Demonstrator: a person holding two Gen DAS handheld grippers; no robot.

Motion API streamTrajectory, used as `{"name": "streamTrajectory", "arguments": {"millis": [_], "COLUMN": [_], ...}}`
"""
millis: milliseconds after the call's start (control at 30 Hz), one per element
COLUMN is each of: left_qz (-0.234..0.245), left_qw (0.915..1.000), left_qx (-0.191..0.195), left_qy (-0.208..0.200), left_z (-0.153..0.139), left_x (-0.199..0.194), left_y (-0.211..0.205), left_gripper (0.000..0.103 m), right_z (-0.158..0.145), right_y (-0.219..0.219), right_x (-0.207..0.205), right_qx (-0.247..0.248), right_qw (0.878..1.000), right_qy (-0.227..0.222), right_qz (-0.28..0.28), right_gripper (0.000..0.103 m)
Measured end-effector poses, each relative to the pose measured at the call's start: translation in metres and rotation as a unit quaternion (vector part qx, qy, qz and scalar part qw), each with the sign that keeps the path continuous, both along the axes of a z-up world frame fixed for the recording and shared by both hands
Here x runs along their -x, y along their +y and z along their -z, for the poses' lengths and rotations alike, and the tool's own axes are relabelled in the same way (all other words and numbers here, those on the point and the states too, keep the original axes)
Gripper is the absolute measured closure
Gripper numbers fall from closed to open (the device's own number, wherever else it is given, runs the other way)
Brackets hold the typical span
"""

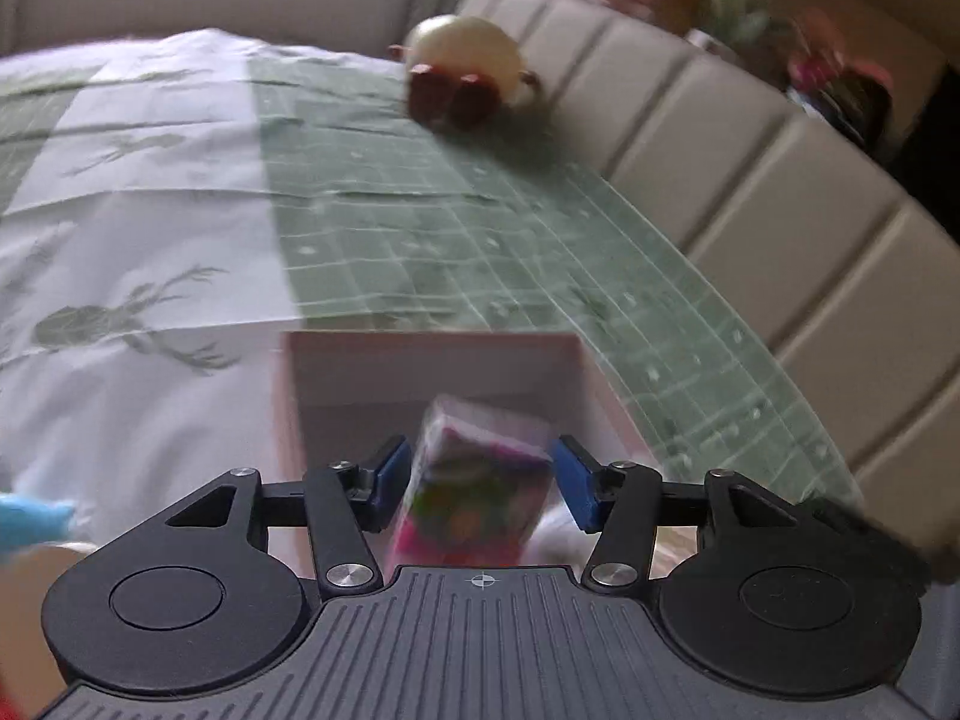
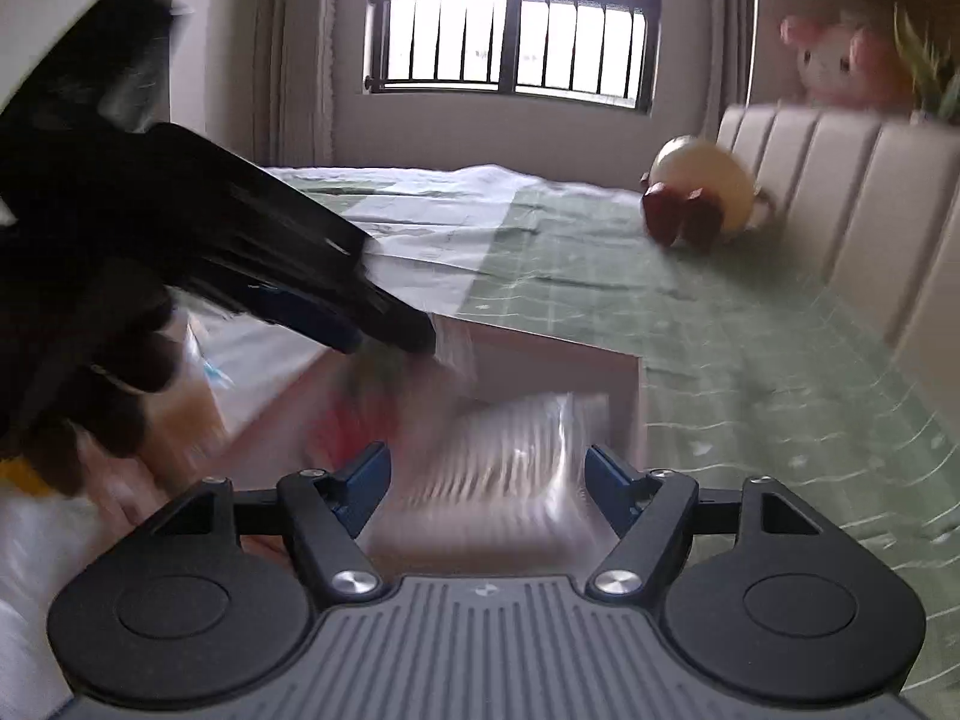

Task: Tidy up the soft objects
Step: 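Lower the packet and swab box into the pink box and open both grippers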

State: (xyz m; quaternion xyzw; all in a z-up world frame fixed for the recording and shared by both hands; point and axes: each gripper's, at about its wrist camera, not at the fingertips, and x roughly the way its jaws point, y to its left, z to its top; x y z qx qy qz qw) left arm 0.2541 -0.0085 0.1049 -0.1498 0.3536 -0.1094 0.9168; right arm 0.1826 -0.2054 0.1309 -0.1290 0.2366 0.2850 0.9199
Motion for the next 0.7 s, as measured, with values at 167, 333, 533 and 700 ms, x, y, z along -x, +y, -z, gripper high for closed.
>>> {"name": "streamTrajectory", "arguments": {"millis": [167,333,533,700], "left_qz": [-0.013,-0.041,-0.169,-0.254], "left_qw": [0.9961,0.9851,0.9677,0.9577], "left_qx": [0.006,-0.057,-0.065,-0.034], "left_qy": [-0.087,-0.157,-0.176,-0.131], "left_z": [-0.017,-0.046,-0.034,0.014], "left_x": [0.033,0.126,0.254,0.324], "left_y": [0.003,0.032,0.111,0.16], "left_gripper": [0.046,0.046,0.046,0.046], "right_z": [0.001,-0.013,-0.001,0.031], "right_y": [-0.004,-0.027,-0.003,0.046], "right_x": [-0.002,0.022,0.065,0.121], "right_qx": [-0.043,-0.121,-0.139,-0.089], "right_qw": [0.999,0.992,0.989,0.993], "right_qy": [0.016,0.008,0.051,0.043], "right_qz": [0.006,0.031,-0.021,-0.062], "right_gripper": [0.031,0.03,0.03,0.03]}}
